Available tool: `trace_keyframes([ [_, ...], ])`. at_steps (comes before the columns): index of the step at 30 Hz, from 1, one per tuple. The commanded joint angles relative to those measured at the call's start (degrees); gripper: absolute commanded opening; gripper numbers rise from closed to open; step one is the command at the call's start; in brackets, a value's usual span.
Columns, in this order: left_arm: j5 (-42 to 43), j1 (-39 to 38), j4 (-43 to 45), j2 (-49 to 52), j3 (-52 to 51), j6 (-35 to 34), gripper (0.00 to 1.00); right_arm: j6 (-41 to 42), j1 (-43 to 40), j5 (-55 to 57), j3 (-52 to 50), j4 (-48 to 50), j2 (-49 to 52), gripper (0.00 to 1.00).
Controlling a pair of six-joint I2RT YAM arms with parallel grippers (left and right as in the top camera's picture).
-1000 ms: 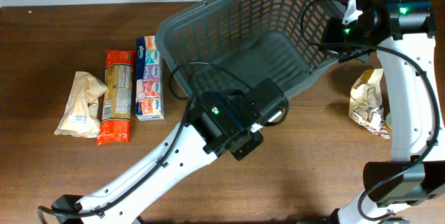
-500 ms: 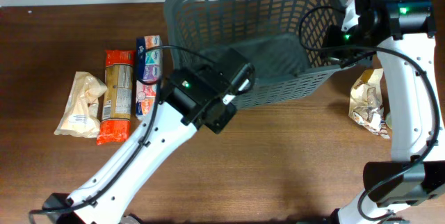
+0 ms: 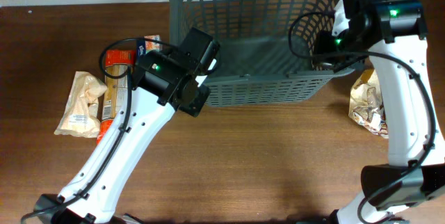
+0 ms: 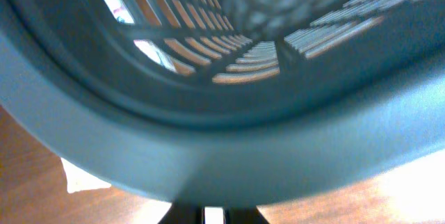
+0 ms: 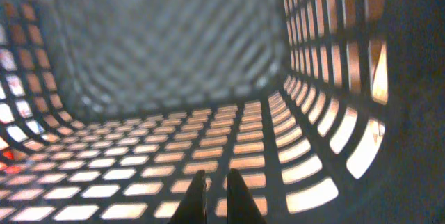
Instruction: Pack container
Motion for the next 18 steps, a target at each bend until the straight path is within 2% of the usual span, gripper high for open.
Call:
trace_keyframes([
  [1, -0.87, 0.2, -1.38, -1.09, 0.2, -0.04, 0.02, -0.55, 0.2, 1.44, 0.9, 2.62, -4.26, 0.04],
  [6, -2.27, 3.54, -1.46, -5.01, 0.2, -4.72, 0.02, -0.52, 0.17, 5.53, 0.9, 7.65, -10.34, 0.04],
  [11, -1.99, 10.12, -1.7, -7.87, 0.2, -4.98, 0.02, -0.46, -0.5, 10.8, 0.9, 11.37, -16.92, 0.04],
  [15, -1.81, 15.54, -3.15, -8.85, 0.2, -5.01, 0.02, 0.37, -5.77, 10.73, 0.9, 11.37, -18.62, 0.04],
  [18, -1.81, 20.94, -4.94, -9.05, 0.2, -4.98, 0.02, 0.55, -12.76, 8.55, 0.87, 11.8, -16.39, 0.04],
])
